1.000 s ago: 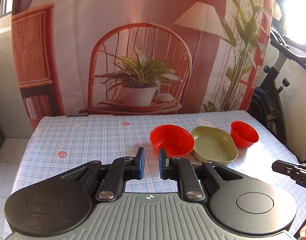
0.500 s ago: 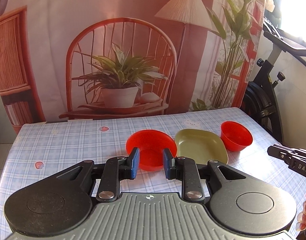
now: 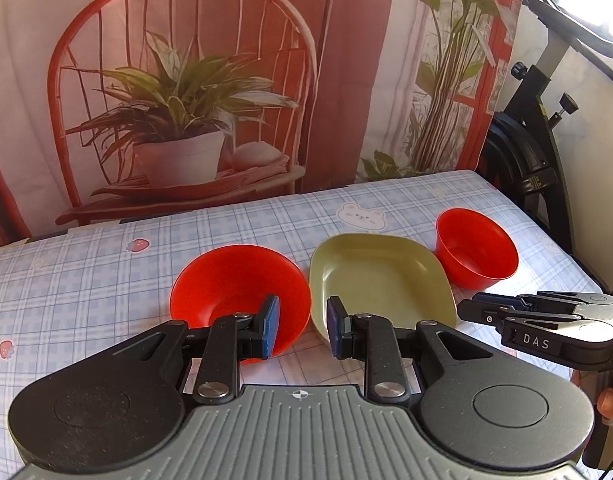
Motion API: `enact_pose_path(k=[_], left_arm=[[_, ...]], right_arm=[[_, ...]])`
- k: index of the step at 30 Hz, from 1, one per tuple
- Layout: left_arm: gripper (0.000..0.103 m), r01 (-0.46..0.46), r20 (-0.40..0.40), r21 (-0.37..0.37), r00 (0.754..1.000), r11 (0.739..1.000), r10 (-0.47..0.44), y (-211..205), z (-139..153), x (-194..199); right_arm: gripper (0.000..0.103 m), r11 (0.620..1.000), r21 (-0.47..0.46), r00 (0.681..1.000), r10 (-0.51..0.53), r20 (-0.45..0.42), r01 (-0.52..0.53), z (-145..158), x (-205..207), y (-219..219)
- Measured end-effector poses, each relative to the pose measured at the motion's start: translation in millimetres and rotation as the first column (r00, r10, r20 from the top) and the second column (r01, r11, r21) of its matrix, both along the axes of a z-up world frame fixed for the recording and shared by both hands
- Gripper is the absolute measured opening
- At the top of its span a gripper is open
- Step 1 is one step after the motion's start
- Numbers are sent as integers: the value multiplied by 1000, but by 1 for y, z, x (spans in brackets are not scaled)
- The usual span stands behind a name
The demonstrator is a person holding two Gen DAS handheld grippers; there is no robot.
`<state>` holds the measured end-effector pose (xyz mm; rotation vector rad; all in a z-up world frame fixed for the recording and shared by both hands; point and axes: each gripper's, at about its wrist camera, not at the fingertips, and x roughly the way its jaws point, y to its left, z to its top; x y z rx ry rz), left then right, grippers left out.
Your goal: Organize plates and bowls
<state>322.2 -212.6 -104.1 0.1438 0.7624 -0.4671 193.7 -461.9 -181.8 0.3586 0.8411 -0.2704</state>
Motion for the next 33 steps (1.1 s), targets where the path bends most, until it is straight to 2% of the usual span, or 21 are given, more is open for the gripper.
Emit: enact_pose_path(k=[4, 15, 18, 22, 29, 33], left_arm=[[27, 11, -26, 14, 1000, 1000, -10, -11, -11, 9], [27, 19, -46, 71, 999, 997, -16, -30, -31, 20], [31, 6, -36, 82, 999, 997, -3, -30, -33, 23], [33, 0, -41, 70, 999, 998, 3, -31, -36, 26], [34, 28, -39, 92, 999, 995, -24, -41, -44, 21], [31, 53, -38, 73, 998, 996, -50, -41, -44, 17]], right_arm=[[20, 999, -11, 998, 29, -51, -30, -14, 11, 1], [10, 999, 2, 998, 50, -47, -50, -24, 4, -4], [10, 998, 3, 998, 58, -39, -58, -25, 1, -5], [10, 998, -1, 997, 62, -38, -62, -26, 1, -5], [10, 998, -6, 998, 61, -31, -61, -29, -3, -4], [10, 998, -8, 998, 62, -33, -62, -29, -4, -4]])
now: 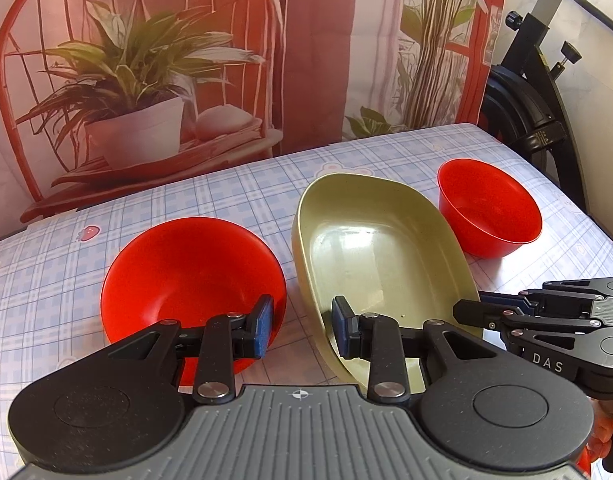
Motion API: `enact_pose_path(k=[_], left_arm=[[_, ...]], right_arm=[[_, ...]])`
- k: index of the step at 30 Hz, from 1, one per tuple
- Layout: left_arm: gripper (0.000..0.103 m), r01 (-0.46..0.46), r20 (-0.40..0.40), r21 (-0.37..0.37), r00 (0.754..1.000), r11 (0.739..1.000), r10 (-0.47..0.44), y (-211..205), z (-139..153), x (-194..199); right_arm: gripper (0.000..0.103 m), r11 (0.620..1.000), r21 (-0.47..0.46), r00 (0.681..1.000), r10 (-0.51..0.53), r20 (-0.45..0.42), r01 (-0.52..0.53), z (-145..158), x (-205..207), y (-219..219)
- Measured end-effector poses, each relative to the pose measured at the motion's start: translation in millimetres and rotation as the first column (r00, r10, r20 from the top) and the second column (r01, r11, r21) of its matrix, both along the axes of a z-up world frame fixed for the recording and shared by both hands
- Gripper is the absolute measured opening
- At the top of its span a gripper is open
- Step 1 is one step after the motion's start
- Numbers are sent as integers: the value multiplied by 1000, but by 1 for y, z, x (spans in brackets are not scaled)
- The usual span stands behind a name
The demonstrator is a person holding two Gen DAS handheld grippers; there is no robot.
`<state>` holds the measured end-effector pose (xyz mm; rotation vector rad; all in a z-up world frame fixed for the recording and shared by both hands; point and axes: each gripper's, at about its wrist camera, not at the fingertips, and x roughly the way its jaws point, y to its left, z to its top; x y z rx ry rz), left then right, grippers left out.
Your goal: Organize plates and bowls
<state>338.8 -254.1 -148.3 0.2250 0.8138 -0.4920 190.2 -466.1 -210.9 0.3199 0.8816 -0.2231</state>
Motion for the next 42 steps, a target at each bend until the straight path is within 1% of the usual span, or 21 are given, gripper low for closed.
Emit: enact_pose_path(k=[1, 2, 6, 10, 16, 19, 24, 28, 33, 36, 42], left_arm=[[22, 10, 4, -4, 1000, 1000, -10, 0, 0, -2], [15, 21, 3, -5, 1000, 1000, -21, 0, 1, -3], [15, 27, 13, 13, 1000, 1000, -27, 1, 4, -9], [15, 29, 21, -3, 999, 1000, -29, 7, 12, -14], [16, 27, 64, -24, 998, 999, -26, 20, 33, -31], [16, 8, 66, -46, 998, 999, -4, 32, 43, -44], [16, -57, 35, -104, 998, 993, 61, 57, 57, -63], [16, -91, 42, -124, 994, 988, 97, 79, 66, -85], [16, -124, 26, -131, 991, 984, 129, 106, 66, -105], [17, -154, -4, -147, 988, 977, 155, 124, 62, -118], [19, -187, -49, -152, 982, 971, 181, 145, 51, -140]], right_arm=[[10, 1000, 4, 1000, 0, 1, 0, 0, 0, 0], [9, 1000, 8, 1000, -6, 1, 6, 1, -1, 0], [9, 999, 21, 1000, -25, 12, 25, 7, -5, 4], [9, 1000, 15, 999, -27, 30, 26, 16, -8, 9], [8, 999, 13, 995, -41, 90, 40, 44, -15, 20], [8, 999, 21, 992, -35, 123, 33, 60, -19, 30], [8, 1000, 17, 989, -18, 149, 16, 78, -27, 57], [8, 997, 78, 983, -35, 181, 21, 87, -36, 76], [8, 997, 68, 983, 15, 183, -28, 95, -40, 104], [8, 997, 61, 983, 42, 179, -54, 98, -40, 120], [8, 994, 46, 984, 89, 151, -97, 96, -42, 145]])
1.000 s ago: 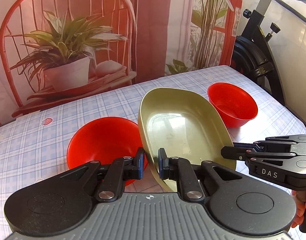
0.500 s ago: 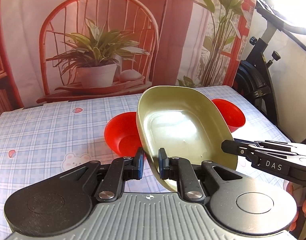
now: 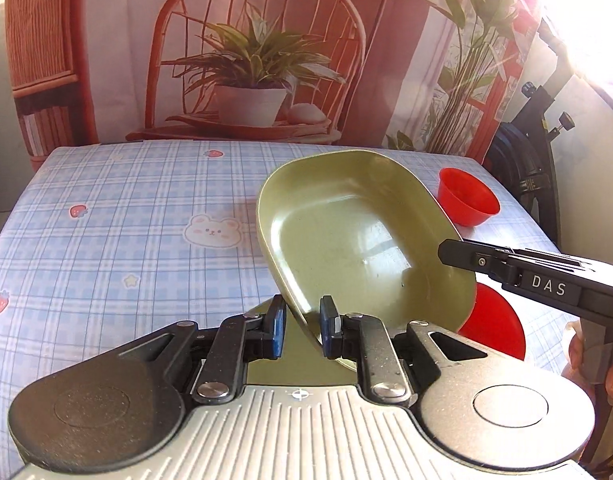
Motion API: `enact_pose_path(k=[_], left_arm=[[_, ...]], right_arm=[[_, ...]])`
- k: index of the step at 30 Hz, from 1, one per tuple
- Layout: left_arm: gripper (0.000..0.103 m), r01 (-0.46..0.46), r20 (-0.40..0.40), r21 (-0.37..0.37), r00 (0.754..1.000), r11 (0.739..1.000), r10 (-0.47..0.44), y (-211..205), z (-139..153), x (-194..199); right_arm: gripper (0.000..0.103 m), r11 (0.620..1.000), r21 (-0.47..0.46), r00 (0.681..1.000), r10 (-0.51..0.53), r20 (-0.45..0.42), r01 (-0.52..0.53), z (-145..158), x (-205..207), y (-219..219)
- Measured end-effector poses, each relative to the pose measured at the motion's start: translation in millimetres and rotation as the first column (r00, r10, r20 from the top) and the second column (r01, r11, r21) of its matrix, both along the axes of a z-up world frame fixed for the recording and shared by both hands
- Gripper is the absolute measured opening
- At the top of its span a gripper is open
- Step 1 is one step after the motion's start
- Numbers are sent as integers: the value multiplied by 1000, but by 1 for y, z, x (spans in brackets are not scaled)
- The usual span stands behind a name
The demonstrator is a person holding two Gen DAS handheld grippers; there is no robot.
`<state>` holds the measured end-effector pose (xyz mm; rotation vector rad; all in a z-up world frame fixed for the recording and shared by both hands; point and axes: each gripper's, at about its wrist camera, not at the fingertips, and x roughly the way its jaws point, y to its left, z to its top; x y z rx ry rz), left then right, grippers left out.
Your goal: Organize plates and bowls
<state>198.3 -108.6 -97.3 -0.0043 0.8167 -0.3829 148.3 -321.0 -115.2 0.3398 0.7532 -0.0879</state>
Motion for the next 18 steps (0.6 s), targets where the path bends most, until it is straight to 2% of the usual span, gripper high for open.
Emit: enact_pose_path(k=[11, 18], left_arm=[[20, -31, -74, -21, 997, 999, 29, 24, -23, -22], [20, -42, -91, -12, 995, 999, 41, 28, -33, -31]], right_arm=[[8, 999, 0, 997, 38, -69, -38, -20, -10, 25], [8, 999, -1, 995, 37, -95, -38, -28, -13, 32]])
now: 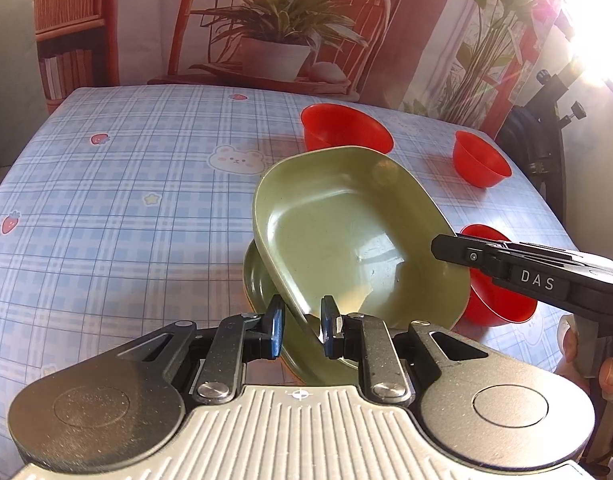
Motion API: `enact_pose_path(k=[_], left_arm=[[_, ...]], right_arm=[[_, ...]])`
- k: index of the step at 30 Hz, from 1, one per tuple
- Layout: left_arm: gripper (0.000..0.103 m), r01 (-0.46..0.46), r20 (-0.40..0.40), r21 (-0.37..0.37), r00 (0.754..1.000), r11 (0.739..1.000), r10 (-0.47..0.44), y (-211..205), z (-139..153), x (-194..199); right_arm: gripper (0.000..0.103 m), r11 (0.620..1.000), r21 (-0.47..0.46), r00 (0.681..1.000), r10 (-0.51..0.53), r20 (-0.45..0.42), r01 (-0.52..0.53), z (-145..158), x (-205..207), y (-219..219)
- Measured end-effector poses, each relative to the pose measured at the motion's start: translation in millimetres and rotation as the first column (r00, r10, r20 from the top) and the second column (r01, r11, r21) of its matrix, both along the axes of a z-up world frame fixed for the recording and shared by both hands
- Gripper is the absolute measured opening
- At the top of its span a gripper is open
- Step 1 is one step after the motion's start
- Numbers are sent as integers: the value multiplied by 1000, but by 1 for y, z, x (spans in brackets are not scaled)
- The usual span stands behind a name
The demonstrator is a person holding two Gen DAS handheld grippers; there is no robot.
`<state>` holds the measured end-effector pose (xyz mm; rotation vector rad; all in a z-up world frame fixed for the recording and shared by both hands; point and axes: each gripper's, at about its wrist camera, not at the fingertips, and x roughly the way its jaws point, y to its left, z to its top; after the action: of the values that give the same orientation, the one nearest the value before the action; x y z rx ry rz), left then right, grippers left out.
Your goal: Organize plates and bowls
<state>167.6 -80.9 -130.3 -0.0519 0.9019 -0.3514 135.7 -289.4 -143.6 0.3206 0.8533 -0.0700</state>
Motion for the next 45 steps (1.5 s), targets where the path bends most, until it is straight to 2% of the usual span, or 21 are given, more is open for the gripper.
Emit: enact_pose_path(k=[13, 23, 38, 45], left_arm=[[20, -9, -26, 3, 1000, 1000, 9, -1, -10, -3], [21, -9, -2, 57, 1000, 998, 9, -7, -10, -5], [25, -33, -26, 70, 999, 997, 35, -7, -13, -1], [32, -69, -50, 72, 996, 995, 73, -2, -17, 2]], right_arm=[[8, 1000, -12, 1000, -4, -18, 4, -6, -3, 4], [8, 1000, -6, 1000, 3, -23, -3, -11, -3, 4], [8, 999, -30, 1000, 14, -23, -14, -12, -3, 7], [15, 996, -84, 1000, 14, -25, -16, -13, -4, 10]])
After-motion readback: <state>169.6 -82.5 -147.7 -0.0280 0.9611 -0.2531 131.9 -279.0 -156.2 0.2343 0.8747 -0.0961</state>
